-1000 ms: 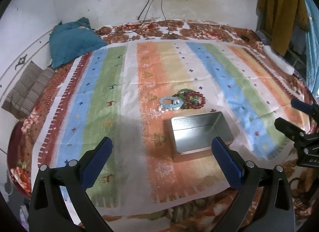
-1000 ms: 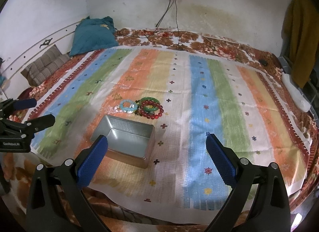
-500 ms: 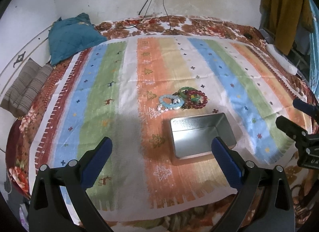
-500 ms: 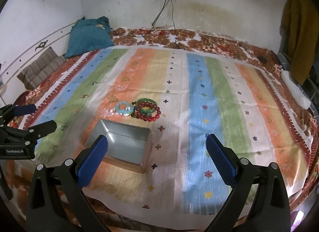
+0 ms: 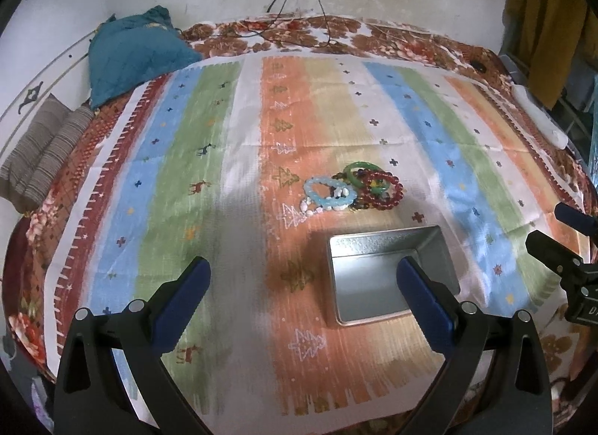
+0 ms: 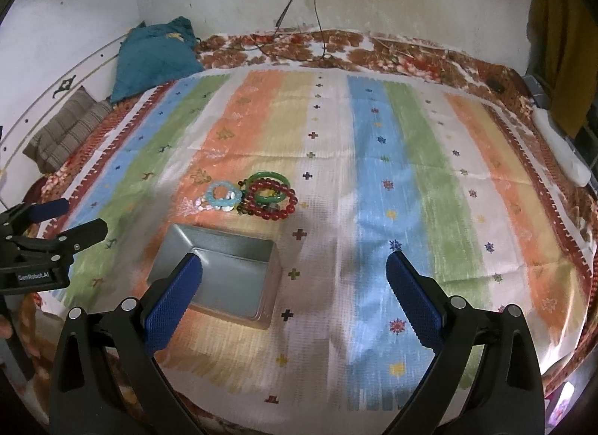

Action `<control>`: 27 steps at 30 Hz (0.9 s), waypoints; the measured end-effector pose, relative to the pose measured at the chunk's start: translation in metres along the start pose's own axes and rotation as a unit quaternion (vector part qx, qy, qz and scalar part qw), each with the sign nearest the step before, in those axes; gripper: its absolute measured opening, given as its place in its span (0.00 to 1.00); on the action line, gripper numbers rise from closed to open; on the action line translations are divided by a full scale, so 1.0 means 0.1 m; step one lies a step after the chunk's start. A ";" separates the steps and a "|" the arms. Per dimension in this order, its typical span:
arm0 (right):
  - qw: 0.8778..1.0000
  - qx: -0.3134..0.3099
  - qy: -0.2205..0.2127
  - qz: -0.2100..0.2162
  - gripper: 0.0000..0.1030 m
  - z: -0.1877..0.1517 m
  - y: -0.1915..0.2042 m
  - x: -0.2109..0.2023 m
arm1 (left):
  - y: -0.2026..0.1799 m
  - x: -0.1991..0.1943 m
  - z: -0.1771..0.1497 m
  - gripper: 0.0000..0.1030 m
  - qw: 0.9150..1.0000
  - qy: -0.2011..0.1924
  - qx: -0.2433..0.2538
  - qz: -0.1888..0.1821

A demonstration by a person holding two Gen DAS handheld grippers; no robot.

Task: Organize jewelry
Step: 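Lower both tools over the bracelet pile, fingers open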

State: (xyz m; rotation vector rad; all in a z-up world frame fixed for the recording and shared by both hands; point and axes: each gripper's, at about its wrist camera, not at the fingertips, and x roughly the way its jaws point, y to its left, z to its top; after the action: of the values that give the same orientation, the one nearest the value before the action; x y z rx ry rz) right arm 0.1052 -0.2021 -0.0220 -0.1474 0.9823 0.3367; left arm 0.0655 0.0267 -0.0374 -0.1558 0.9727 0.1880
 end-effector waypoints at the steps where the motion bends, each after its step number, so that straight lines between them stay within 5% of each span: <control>1: 1.000 0.001 0.003 0.003 0.96 0.01 0.00 0.02 | 0.02 0.03 0.02 0.95 1.000 0.002 -0.002 0.001; 27: 0.998 -0.007 0.070 0.000 0.96 0.41 0.02 0.84 | 0.08 0.78 0.59 0.95 0.999 0.036 -0.001 0.037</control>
State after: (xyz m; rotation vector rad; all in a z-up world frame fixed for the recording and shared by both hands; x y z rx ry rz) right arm 0.1801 -0.1715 -0.0693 -0.1854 1.1184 0.3373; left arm 0.1542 0.0542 -0.0701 -0.1282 1.0515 0.2530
